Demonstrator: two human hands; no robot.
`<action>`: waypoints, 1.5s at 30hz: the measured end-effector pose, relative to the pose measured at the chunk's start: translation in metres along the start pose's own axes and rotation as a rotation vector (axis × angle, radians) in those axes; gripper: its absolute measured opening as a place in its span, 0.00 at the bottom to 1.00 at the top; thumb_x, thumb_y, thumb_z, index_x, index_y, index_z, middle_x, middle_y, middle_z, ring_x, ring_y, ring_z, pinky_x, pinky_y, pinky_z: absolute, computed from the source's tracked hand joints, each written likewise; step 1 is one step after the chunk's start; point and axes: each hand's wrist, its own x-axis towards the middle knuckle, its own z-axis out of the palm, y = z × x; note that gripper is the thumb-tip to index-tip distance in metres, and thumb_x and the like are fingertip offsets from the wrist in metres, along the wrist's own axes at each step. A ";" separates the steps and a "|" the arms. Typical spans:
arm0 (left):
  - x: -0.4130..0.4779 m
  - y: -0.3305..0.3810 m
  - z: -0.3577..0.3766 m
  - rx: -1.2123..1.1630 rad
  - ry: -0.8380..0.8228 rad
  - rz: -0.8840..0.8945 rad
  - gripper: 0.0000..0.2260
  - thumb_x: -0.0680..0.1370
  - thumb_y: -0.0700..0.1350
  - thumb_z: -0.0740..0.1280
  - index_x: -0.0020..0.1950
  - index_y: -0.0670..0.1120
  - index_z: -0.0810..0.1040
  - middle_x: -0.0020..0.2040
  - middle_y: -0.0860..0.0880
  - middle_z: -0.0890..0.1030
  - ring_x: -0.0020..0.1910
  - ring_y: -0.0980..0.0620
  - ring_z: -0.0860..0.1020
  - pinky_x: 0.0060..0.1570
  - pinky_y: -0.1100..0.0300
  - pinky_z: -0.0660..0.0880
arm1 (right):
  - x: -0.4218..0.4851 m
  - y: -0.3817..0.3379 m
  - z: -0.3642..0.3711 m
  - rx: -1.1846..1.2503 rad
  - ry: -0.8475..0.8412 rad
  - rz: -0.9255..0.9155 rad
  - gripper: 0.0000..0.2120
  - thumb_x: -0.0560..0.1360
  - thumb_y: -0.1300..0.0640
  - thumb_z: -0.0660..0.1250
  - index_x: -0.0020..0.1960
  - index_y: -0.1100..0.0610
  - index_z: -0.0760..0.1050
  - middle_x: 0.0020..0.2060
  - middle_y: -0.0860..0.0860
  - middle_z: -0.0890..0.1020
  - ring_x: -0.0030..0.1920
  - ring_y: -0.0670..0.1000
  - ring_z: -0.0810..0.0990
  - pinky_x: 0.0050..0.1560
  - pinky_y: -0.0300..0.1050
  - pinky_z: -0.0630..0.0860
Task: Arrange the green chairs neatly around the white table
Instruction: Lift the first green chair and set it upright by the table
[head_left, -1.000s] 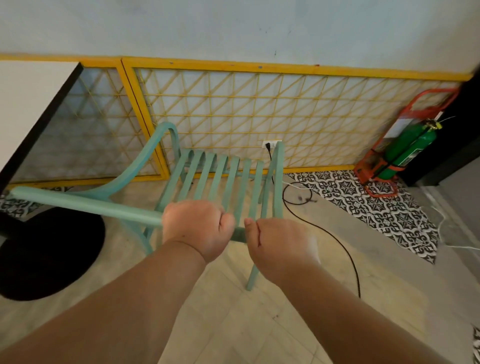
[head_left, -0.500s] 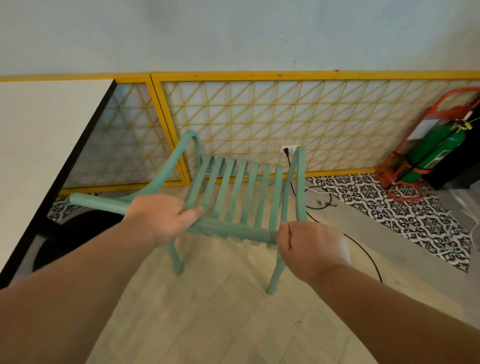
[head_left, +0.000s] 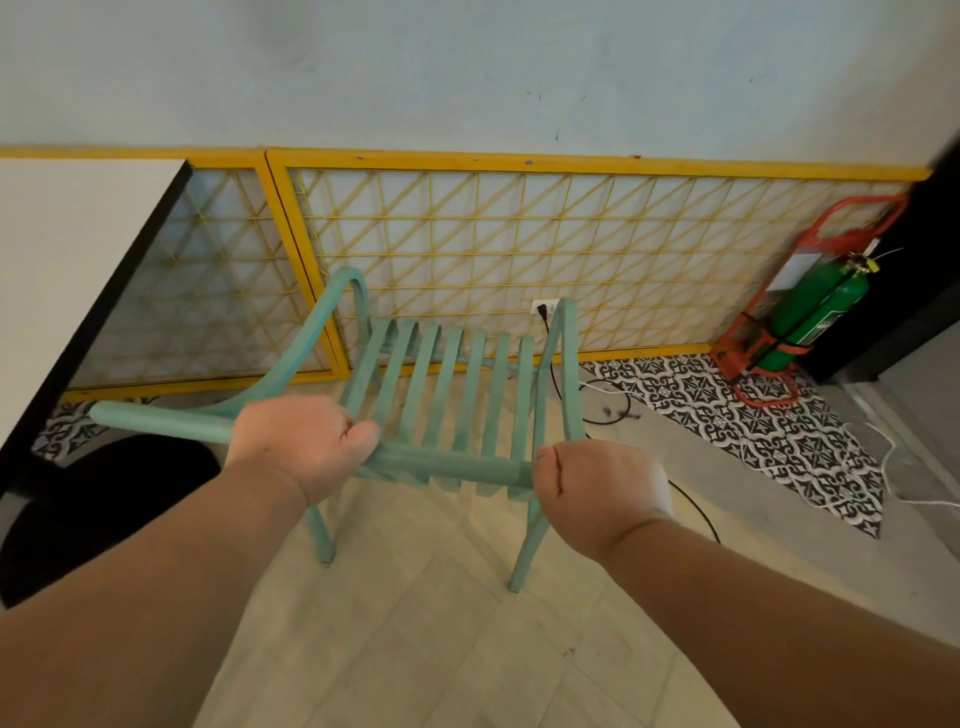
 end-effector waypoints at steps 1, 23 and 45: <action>-0.002 0.003 -0.001 -0.003 -0.009 -0.013 0.24 0.77 0.60 0.53 0.33 0.48 0.79 0.31 0.50 0.78 0.33 0.50 0.76 0.31 0.57 0.69 | 0.001 0.002 0.000 0.001 -0.004 -0.002 0.25 0.83 0.42 0.46 0.39 0.50 0.75 0.32 0.47 0.77 0.34 0.49 0.77 0.35 0.46 0.78; -0.029 0.078 0.000 -0.003 -0.052 -0.182 0.28 0.79 0.59 0.46 0.32 0.49 0.79 0.29 0.51 0.75 0.29 0.49 0.75 0.34 0.57 0.69 | 0.045 0.073 -0.002 -0.089 0.032 -0.054 0.22 0.80 0.45 0.51 0.34 0.52 0.74 0.28 0.48 0.75 0.29 0.47 0.73 0.29 0.43 0.68; -0.019 0.074 0.005 0.001 -0.058 -0.149 0.24 0.80 0.55 0.46 0.36 0.50 0.76 0.33 0.51 0.77 0.32 0.49 0.74 0.37 0.55 0.70 | 0.049 -0.078 -0.016 -0.270 -0.306 -0.341 0.09 0.83 0.57 0.52 0.44 0.52 0.65 0.38 0.50 0.73 0.40 0.54 0.76 0.40 0.50 0.78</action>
